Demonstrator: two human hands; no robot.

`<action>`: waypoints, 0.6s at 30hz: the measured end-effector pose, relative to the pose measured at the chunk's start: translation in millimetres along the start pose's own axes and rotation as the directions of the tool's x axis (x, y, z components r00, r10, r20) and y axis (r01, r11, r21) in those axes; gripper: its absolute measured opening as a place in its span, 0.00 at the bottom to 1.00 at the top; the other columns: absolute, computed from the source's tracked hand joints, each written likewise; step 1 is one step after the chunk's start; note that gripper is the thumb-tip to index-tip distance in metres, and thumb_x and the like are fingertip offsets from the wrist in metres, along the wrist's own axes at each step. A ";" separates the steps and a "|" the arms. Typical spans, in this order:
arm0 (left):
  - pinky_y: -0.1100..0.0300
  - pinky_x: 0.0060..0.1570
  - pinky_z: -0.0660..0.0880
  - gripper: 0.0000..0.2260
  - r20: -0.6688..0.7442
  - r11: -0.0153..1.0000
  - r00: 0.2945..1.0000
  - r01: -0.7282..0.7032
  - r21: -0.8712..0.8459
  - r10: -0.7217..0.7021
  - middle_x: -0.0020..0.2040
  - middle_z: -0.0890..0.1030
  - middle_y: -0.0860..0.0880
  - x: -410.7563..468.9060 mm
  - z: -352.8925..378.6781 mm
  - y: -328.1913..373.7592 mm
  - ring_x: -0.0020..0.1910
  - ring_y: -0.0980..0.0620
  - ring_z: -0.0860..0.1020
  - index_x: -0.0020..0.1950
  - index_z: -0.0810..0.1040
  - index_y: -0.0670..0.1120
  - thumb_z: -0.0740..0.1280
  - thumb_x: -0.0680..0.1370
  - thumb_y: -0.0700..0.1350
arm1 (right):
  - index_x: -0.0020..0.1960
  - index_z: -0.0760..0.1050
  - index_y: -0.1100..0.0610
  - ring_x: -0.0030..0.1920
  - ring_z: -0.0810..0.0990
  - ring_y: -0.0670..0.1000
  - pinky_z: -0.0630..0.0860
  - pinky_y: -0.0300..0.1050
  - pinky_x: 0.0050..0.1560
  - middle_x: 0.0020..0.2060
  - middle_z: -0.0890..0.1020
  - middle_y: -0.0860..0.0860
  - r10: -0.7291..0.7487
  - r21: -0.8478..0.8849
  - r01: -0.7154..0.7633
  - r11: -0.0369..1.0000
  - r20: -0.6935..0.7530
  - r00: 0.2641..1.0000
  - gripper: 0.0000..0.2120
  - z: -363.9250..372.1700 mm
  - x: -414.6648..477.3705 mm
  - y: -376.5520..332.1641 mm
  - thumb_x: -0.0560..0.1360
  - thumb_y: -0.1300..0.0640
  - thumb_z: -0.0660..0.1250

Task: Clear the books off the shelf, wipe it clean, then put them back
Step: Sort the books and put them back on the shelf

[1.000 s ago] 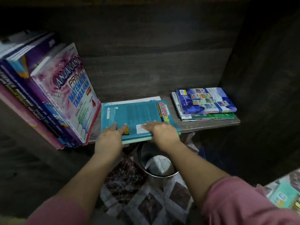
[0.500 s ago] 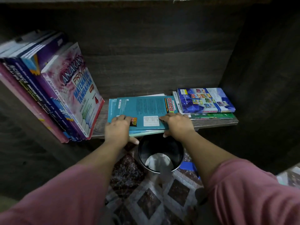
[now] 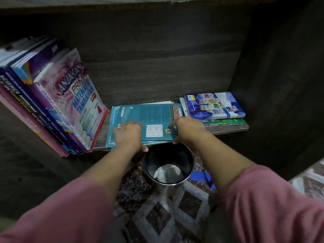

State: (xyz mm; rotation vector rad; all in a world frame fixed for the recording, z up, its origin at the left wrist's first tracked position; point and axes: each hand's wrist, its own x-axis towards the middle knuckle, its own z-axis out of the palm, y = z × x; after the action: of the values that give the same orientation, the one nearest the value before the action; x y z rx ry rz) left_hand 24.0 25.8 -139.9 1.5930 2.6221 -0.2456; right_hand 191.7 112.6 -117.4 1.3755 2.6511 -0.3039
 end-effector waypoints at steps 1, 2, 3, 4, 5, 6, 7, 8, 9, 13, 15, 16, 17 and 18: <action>0.45 0.64 0.66 0.40 -0.021 0.999 0.999 -0.050 0.007 0.050 0.64 0.72 0.48 -5.5 -6.9 8.5 0.66 0.45 0.70 0.69 0.68 0.51 0.78 0.63 0.62 | 0.71 0.69 0.44 0.64 0.74 0.54 0.72 0.50 0.62 0.65 0.75 0.51 0.025 0.049 -0.026 0.998 0.005 1.000 0.33 -10.8 -10.6 5.8 0.68 0.49 0.77; 0.45 0.65 0.65 0.38 -0.052 0.995 0.994 -0.098 0.004 0.098 0.64 0.72 0.48 -13.3 -13.7 18.0 0.66 0.45 0.70 0.69 0.68 0.51 0.77 0.64 0.62 | 0.71 0.69 0.44 0.65 0.73 0.53 0.72 0.50 0.64 0.67 0.74 0.51 0.051 0.113 -0.051 0.992 0.006 0.999 0.33 -22.3 -24.0 13.2 0.69 0.49 0.77; 0.45 0.65 0.65 0.35 -0.089 0.990 0.986 -0.143 -0.015 0.141 0.63 0.72 0.48 -23.5 -20.8 28.8 0.65 0.45 0.70 0.69 0.68 0.52 0.75 0.66 0.62 | 0.72 0.68 0.45 0.66 0.72 0.54 0.71 0.50 0.65 0.68 0.73 0.51 0.075 0.173 -0.075 0.982 0.008 0.997 0.33 -32.9 -38.9 22.5 0.70 0.49 0.76; 0.46 0.64 0.66 0.33 -0.128 0.980 0.974 -0.193 -0.047 0.185 0.63 0.73 0.48 -35.1 -28.6 41.8 0.65 0.45 0.70 0.69 0.69 0.52 0.74 0.68 0.61 | 0.72 0.68 0.45 0.67 0.72 0.54 0.70 0.49 0.65 0.69 0.73 0.52 0.097 0.211 -0.095 0.973 -0.002 0.995 0.32 -41.8 -56.5 33.8 0.71 0.49 0.75; 0.47 0.63 0.68 0.32 -0.167 0.965 0.958 -0.250 -0.081 0.234 0.62 0.73 0.48 -47.7 -36.7 56.6 0.64 0.45 0.71 0.69 0.69 0.52 0.73 0.69 0.61 | 0.72 0.68 0.45 0.67 0.72 0.55 0.70 0.48 0.65 0.69 0.73 0.52 0.120 0.221 -0.111 0.969 -0.031 0.992 0.31 -47.7 -74.9 47.4 0.71 0.48 0.74; 0.48 0.61 0.69 0.30 -0.203 0.944 0.936 -0.314 -0.106 0.288 0.62 0.74 0.49 -60.7 -44.6 73.1 0.63 0.45 0.72 0.68 0.70 0.53 0.72 0.70 0.61 | 0.71 0.69 0.44 0.67 0.73 0.55 0.70 0.47 0.64 0.68 0.74 0.53 0.148 0.213 -0.129 0.968 -0.077 0.986 0.29 -50.1 -95.1 62.9 0.72 0.46 0.73; 0.49 0.60 0.70 0.29 -0.231 0.917 0.909 -0.380 -0.119 0.346 0.62 0.74 0.49 -73.3 -51.6 91.9 0.63 0.45 0.72 0.68 0.71 0.53 0.72 0.71 0.61 | 0.70 0.69 0.43 0.66 0.74 0.55 0.72 0.48 0.63 0.67 0.75 0.53 0.183 0.210 -0.156 0.965 -0.120 0.976 0.27 -48.6 -116.7 80.0 0.73 0.46 0.71; 0.50 0.60 0.70 0.27 -0.245 0.888 0.881 -0.443 -0.124 0.406 0.63 0.74 0.49 -85.0 -56.8 112.5 0.63 0.45 0.73 0.68 0.71 0.53 0.71 0.72 0.61 | 0.70 0.70 0.43 0.65 0.75 0.56 0.73 0.48 0.62 0.66 0.76 0.52 0.225 0.219 -0.190 0.957 -0.150 0.963 0.26 -43.6 -139.9 98.0 0.73 0.46 0.71; 0.50 0.60 0.70 0.27 -0.241 0.855 0.852 -0.503 -0.126 0.465 0.63 0.74 0.49 -96.2 -60.0 134.7 0.63 0.45 0.73 0.67 0.71 0.53 0.70 0.72 0.61 | 0.70 0.70 0.43 0.64 0.75 0.56 0.73 0.49 0.62 0.65 0.77 0.52 0.271 0.234 -0.231 0.945 -0.159 0.949 0.25 -35.5 -162.9 117.0 0.74 0.46 0.70; 0.49 0.59 0.72 0.25 -0.089 0.713 0.722 -0.692 -0.114 0.686 0.61 0.74 0.48 -135.8 -46.3 234.6 0.62 0.44 0.74 0.67 0.72 0.53 0.69 0.73 0.60 | 0.70 0.70 0.45 0.63 0.76 0.56 0.72 0.49 0.61 0.64 0.78 0.52 0.470 0.249 -0.444 0.861 -0.053 0.881 0.22 12.7 -249.2 191.0 0.77 0.50 0.68; 0.49 0.57 0.72 0.25 0.032 0.658 0.658 -0.747 -0.099 0.752 0.61 0.74 0.47 -152.9 -31.3 286.0 0.62 0.43 0.74 0.67 0.72 0.51 0.69 0.74 0.60 | 0.71 0.69 0.46 0.64 0.75 0.56 0.72 0.50 0.61 0.66 0.77 0.51 0.547 0.229 -0.540 0.810 0.036 0.836 0.22 41.7 -282.3 224.2 0.77 0.50 0.67; 0.49 0.56 0.71 0.24 0.083 0.634 0.628 -0.767 -0.101 0.773 0.62 0.74 0.47 -160.7 -23.0 309.8 0.61 0.43 0.74 0.67 0.72 0.50 0.68 0.74 0.60 | 0.71 0.69 0.46 0.64 0.75 0.56 0.72 0.49 0.60 0.66 0.76 0.52 0.581 0.224 -0.584 0.780 0.088 0.809 0.22 56.9 -296.0 238.4 0.77 0.50 0.67; 0.50 0.54 0.70 0.24 0.123 0.614 0.603 -0.782 -0.104 0.788 0.62 0.74 0.47 -167.7 -14.1 331.6 0.61 0.43 0.74 0.66 0.72 0.50 0.68 0.75 0.59 | 0.71 0.69 0.46 0.64 0.75 0.56 0.73 0.49 0.60 0.66 0.77 0.52 0.609 0.223 -0.622 0.750 0.133 0.782 0.23 72.3 -307.2 251.0 0.77 0.50 0.67; 0.51 0.52 0.69 0.22 0.156 0.600 0.582 -0.793 -0.105 0.798 0.62 0.74 0.47 -173.7 -3.6 350.4 0.61 0.43 0.74 0.66 0.73 0.49 0.68 0.75 0.58 | 0.71 0.69 0.46 0.64 0.75 0.56 0.73 0.49 0.59 0.65 0.77 0.52 0.628 0.224 -0.650 0.726 0.169 0.759 0.23 87.9 -315.9 262.2 0.77 0.51 0.68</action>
State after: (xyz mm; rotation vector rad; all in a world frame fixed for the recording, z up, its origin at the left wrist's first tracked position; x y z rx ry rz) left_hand 415.0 32.6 -148.7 2.3936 1.5051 -0.2734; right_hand 590.0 -11.3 -164.7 2.2009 1.9325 -0.6247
